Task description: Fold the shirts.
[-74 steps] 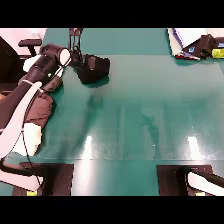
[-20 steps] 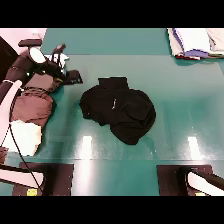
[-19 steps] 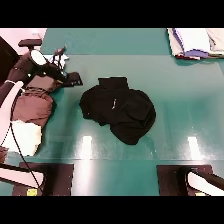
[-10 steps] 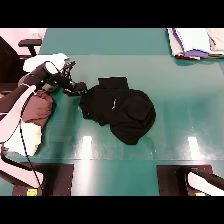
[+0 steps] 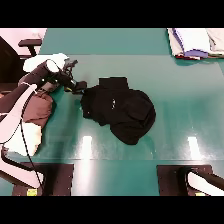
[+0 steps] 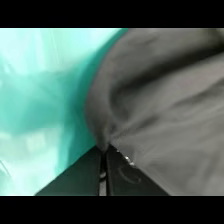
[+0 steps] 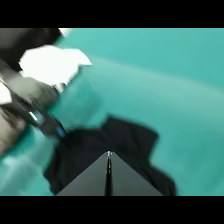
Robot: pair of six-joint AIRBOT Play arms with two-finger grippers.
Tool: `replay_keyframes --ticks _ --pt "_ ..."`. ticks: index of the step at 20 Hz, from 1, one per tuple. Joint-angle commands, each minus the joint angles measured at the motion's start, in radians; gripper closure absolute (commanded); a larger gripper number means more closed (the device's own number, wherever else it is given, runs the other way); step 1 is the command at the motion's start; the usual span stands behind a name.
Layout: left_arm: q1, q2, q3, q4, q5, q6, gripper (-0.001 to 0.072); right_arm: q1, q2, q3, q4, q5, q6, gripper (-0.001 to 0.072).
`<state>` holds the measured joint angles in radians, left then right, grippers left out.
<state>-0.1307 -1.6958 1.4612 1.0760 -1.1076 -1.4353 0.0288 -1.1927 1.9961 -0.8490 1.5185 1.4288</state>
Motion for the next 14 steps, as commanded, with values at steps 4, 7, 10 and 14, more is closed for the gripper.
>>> replay_keyframes --ticks 4,7,10,14 --pt "0.000 0.053 0.277 0.069 -0.048 0.003 0.0680 -0.001 0.125 -0.474 -0.282 0.066 0.072 0.0694" --pt "0.000 0.058 0.325 0.069 -0.053 0.003 0.0680 -0.001 0.188 -0.865 -0.266 -0.116 0.072 0.0361" --pt "0.000 0.056 0.322 0.070 -0.062 0.003 0.0680 0.001 0.171 -1.158 -0.189 -0.328 0.069 0.0213" --pt "0.000 0.056 0.322 0.069 -0.061 0.003 0.0680 0.001 0.011 -1.255 0.040 -0.533 -0.038 0.0335"
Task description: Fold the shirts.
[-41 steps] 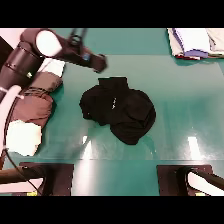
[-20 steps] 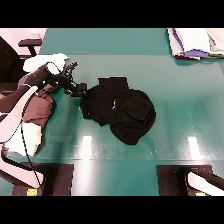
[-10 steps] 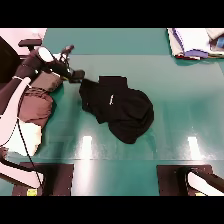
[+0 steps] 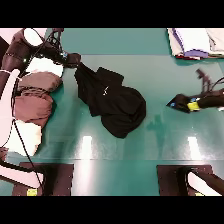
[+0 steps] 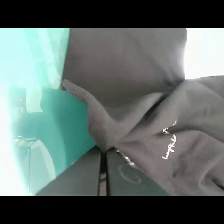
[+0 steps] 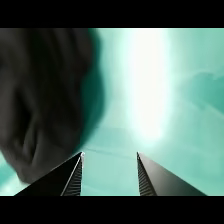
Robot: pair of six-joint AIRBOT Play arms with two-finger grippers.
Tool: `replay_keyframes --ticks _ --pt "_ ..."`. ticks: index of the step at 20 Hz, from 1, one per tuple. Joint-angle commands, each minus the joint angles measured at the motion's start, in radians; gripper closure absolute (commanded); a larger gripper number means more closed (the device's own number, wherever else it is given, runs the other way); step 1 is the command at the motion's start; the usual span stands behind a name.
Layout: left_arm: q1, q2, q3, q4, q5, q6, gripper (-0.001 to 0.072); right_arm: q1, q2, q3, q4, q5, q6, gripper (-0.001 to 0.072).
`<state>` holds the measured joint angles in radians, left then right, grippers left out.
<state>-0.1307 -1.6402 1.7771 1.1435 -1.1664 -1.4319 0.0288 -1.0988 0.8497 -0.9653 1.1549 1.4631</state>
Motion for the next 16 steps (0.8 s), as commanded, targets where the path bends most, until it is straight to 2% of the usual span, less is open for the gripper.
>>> replay_keyframes --ticks 1,4,12,13,14,15,16 --pt "0.000 0.001 0.006 0.002 -0.001 -0.001 0.0680 0.001 -0.132 -0.101 0.220 -0.189 -0.109 0.0335" --pt "0.000 0.001 0.006 0.002 0.006 -0.001 0.0680 0.020 -0.296 -0.029 0.320 -0.193 -0.156 0.0334" --pt "0.000 0.001 0.006 0.002 0.001 -0.001 0.0680 0.218 -0.601 0.280 0.310 -0.154 -0.155 0.0342" --pt "0.000 0.001 0.006 0.002 -0.003 -0.001 0.0680 0.235 -0.623 0.308 0.306 -0.148 -0.156 0.0464" --pt "0.000 0.001 0.007 0.002 -0.006 -0.001 0.0681 0.248 -0.633 0.332 0.288 -0.151 -0.156 0.0642" --pt "0.000 0.005 0.008 0.002 -0.004 -0.001 0.0681 0.256 -0.632 0.358 0.253 -0.153 -0.155 0.0695" --pt "0.000 0.020 0.009 0.010 -0.001 0.000 0.0681 0.256 -0.616 0.393 0.211 -0.142 -0.154 0.0695"
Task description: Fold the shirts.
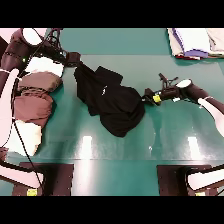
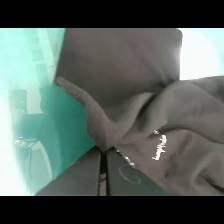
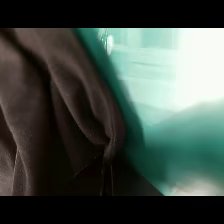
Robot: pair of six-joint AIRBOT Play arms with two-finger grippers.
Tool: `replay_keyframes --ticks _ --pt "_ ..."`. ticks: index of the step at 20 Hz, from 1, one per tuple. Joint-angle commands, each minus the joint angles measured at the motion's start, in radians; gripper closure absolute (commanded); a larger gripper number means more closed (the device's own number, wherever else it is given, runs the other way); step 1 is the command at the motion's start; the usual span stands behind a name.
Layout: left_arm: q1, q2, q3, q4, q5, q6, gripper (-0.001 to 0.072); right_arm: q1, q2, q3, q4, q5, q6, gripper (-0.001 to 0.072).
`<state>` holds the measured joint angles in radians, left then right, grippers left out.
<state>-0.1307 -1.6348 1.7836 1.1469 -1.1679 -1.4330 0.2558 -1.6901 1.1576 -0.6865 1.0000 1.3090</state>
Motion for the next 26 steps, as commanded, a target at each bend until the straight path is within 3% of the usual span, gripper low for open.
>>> replay_keyframes --ticks 1,5,11,17,22,26 --pt "0.000 0.037 0.011 0.022 0.003 0.001 0.0681 0.023 0.003 0.125 -0.121 0.028 0.000 0.0695" --pt "0.000 0.200 0.116 0.076 0.041 0.001 0.0681 -0.045 0.224 0.332 -0.320 0.107 0.037 0.0696" --pt "0.000 0.533 0.254 0.072 0.116 0.001 0.0681 -0.105 0.537 0.665 -0.336 0.230 0.037 0.0695" --pt "0.000 0.784 0.254 0.065 0.190 0.001 0.0682 -0.105 0.734 0.808 -0.391 0.260 0.097 0.0695" --pt "0.000 0.813 0.250 0.056 0.196 0.001 0.0682 -0.106 0.781 0.832 -0.416 0.260 0.135 0.0696" --pt "0.000 0.721 0.173 0.125 0.083 0.000 0.0681 -0.105 0.655 0.832 -0.414 0.348 0.202 0.0696"
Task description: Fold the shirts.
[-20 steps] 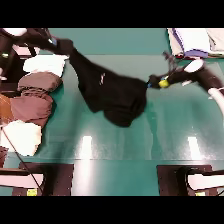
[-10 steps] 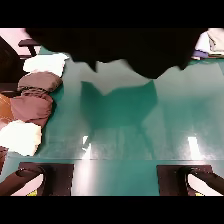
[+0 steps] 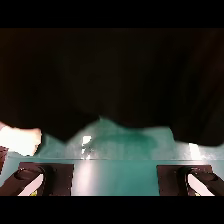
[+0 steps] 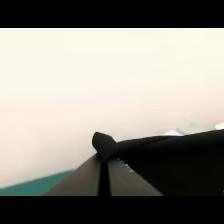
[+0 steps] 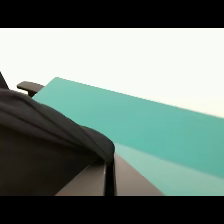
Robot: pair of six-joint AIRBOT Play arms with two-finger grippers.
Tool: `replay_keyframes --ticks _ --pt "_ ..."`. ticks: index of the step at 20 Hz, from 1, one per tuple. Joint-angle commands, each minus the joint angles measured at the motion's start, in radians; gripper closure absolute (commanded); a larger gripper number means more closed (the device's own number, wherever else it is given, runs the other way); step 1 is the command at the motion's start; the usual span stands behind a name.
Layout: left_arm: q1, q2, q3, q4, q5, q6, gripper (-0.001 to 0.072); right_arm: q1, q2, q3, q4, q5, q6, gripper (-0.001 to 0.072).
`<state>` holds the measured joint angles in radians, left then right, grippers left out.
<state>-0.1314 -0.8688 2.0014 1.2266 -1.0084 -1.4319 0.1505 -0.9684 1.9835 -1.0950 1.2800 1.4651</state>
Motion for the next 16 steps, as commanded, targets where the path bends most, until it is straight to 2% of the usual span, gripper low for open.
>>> replay_keyframes --ticks 1,3,6,9,12,13,14,15,16 --pt "0.001 -0.082 -0.079 0.065 -0.130 -0.005 0.0681 0.000 -0.128 0.005 -0.004 0.129 0.053 0.0696" --pt "0.001 -0.185 -0.173 0.067 -0.217 -0.008 0.0681 0.000 -0.259 -0.010 -0.005 0.240 0.053 0.0695" --pt "0.001 -0.343 -0.331 0.068 -0.229 -0.008 0.0680 0.000 -0.440 -0.125 -0.003 0.289 0.035 0.0695" --pt "0.001 -0.522 -0.443 0.076 -0.127 -0.006 0.0680 0.000 -0.597 -0.242 0.001 0.207 -0.019 0.0695" --pt "0.001 -0.671 -0.449 0.083 -0.020 0.000 0.0679 -0.001 -0.716 -0.227 0.003 0.124 -0.027 0.0695" --pt "0.001 -0.700 -0.449 0.082 0.003 -0.001 0.0619 0.000 -0.753 -0.190 0.003 0.121 -0.027 0.0695" --pt "0.001 -0.716 -0.449 0.080 0.018 -0.009 0.0350 0.000 -0.787 -0.147 0.004 0.127 -0.032 0.0670" --pt "0.002 -0.721 -0.449 0.080 0.024 -0.010 0.0196 0.000 -0.810 -0.107 0.004 0.136 -0.034 0.0473" --pt "0.002 -0.718 -0.447 0.084 0.017 -0.008 0.0198 0.000 -0.829 -0.064 0.005 0.154 -0.034 0.0315"
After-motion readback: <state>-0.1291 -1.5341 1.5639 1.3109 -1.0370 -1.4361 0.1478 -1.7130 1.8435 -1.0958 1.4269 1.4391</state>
